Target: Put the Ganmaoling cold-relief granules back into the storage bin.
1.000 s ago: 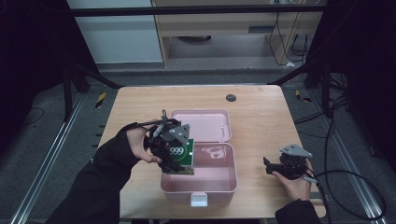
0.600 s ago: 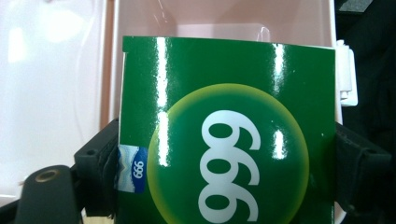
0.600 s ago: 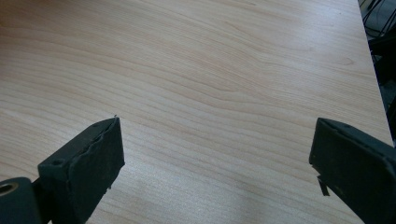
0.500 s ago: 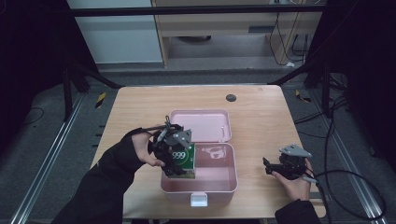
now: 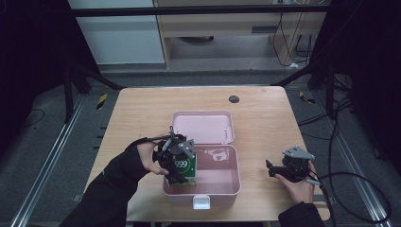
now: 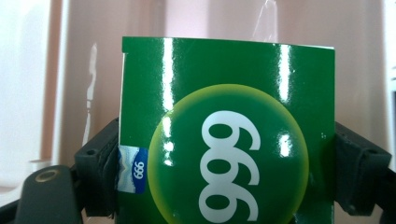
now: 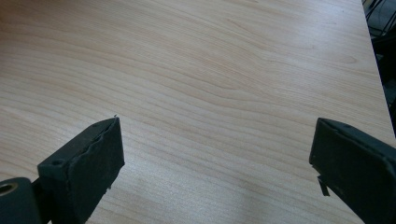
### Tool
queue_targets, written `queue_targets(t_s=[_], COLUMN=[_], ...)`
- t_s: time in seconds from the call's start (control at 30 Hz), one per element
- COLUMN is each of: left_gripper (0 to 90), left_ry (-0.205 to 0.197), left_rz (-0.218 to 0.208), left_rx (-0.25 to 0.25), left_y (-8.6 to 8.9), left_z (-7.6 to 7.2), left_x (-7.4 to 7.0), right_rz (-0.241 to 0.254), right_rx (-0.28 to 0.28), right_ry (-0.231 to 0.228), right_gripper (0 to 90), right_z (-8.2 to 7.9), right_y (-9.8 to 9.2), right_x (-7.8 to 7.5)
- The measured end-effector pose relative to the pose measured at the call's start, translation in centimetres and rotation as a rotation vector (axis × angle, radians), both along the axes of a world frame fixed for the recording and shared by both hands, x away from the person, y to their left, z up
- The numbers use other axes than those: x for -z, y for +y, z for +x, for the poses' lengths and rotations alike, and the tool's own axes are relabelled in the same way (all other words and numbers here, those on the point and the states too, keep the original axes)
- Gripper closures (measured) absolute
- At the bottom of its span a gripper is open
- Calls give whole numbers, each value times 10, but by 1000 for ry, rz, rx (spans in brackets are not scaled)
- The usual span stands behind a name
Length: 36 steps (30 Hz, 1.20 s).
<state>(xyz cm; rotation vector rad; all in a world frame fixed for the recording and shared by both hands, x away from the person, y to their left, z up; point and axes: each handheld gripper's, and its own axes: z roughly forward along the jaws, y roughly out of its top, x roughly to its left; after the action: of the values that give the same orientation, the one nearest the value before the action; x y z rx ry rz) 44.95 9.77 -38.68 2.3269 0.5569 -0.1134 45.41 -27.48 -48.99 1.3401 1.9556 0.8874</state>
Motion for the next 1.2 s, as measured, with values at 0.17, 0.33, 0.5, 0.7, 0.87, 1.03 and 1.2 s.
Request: queue_targets(t_s=[0.17,0.33,0.5,0.7,0.87,1.03,1.2], left_gripper=[140,138,124,115,135,175,206], left_ry=[31,42,78,34,-37,-99,-114], left_rz=[-44,-55,-141,-121,-74,-98,-172], left_rx=[-75,-113,-223,-131,-51,-40,-134], left_y=[-5,-9,-16,-5,6,25,45], left_z=[-3,-4,-9,-4,-2,-5,-9], left_x=[12,23,31,13,-5,-30,-44], right_rz=[-1,-4,-3,-2,-5,-4,-1], right_rx=[-1,-1,0,2,4,7,9], right_ry=[1,3,4,6,3,4,4], right_gripper=[33,28,22,21,21,22,23], right_z=[0,0,0,0,0,0,0], right_y=[0,0,0,1,0,0,-1], right_x=[0,0,0,0,0,0,-1])
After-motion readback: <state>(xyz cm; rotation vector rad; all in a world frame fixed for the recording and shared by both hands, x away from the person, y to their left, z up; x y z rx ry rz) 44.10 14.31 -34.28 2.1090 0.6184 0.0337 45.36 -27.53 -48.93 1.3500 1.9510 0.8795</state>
